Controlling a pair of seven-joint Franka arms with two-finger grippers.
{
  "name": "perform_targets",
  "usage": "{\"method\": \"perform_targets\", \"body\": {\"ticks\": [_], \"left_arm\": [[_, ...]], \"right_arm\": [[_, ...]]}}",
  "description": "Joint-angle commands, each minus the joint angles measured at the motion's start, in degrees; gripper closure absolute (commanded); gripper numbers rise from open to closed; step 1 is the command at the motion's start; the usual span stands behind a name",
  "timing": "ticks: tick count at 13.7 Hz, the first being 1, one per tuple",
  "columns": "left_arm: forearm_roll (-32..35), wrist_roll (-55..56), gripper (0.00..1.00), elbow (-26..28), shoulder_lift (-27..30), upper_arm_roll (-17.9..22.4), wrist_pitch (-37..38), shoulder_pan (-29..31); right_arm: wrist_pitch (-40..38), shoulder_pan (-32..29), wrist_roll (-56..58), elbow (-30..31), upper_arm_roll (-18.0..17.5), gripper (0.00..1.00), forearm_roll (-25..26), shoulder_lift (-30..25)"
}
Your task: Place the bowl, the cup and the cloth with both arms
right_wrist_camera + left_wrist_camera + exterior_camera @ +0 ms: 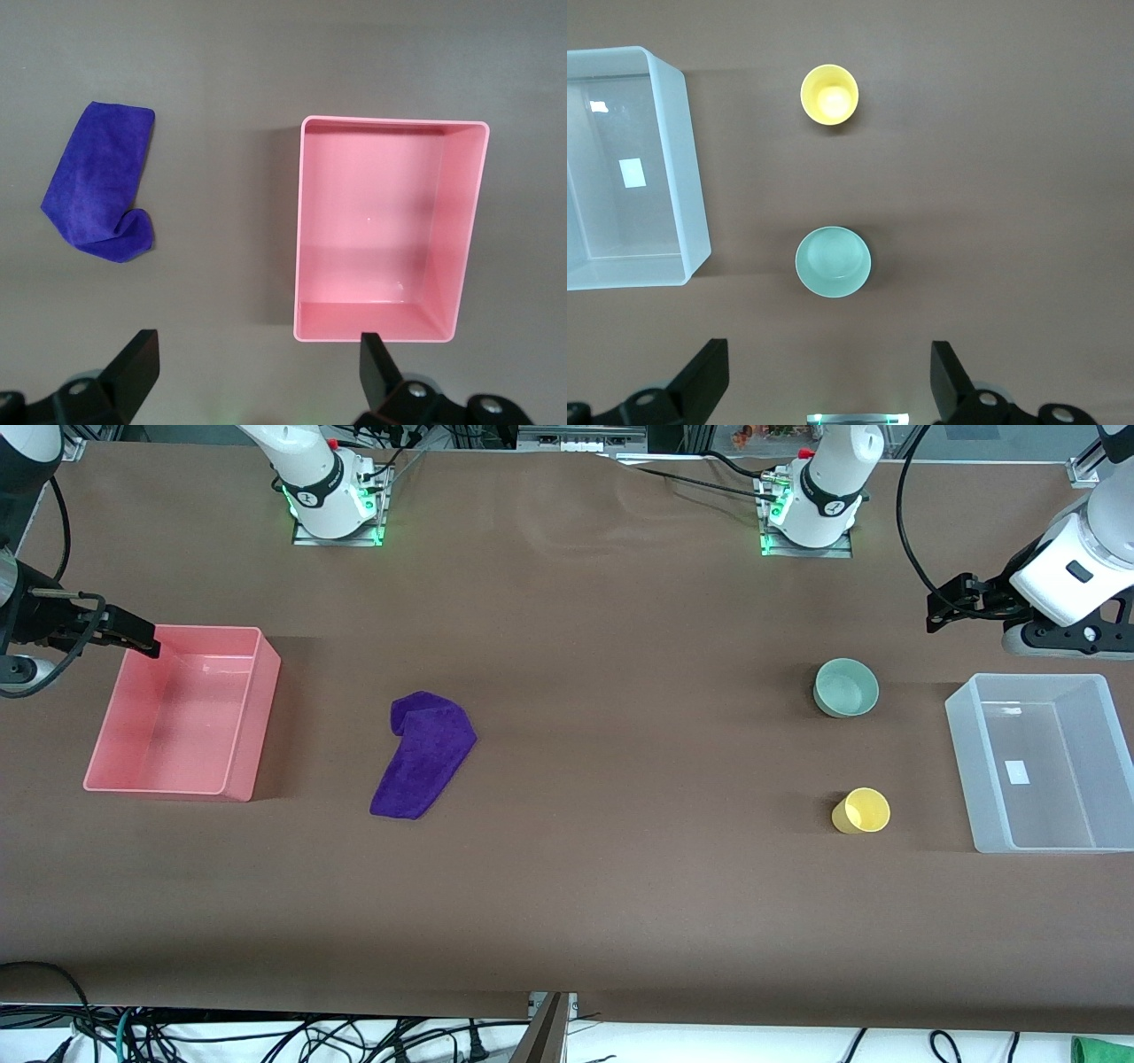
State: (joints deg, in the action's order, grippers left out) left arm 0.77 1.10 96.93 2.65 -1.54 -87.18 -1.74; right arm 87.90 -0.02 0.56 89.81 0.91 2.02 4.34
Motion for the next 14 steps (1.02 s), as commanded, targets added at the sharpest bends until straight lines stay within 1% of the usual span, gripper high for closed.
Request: {"method": "perform_targets", "body": {"ticks": [1,10,14], "left_arm": [[0.11,-0.3,0.0,-0.78,0.34,-0.31,1.14,0.16],[0.11,0.22,0.0,-0.43,0.25,-0.48,2.01,0.16],[-1.46,-1.44,0.0,2.11,-0.89,-0.31,2.1,1.13]], "right_arm": [[-0.36,-0.51,0.4,-1.74,-0.12,0.0,-0.87,0.84],[-0.01,-0.51,0.49,-1.74,-0.12,0.0,-0.79,0.93],[-0.01,-0.51,0.4,-1.74,-0.12,0.0,-0.79,0.93]]}}
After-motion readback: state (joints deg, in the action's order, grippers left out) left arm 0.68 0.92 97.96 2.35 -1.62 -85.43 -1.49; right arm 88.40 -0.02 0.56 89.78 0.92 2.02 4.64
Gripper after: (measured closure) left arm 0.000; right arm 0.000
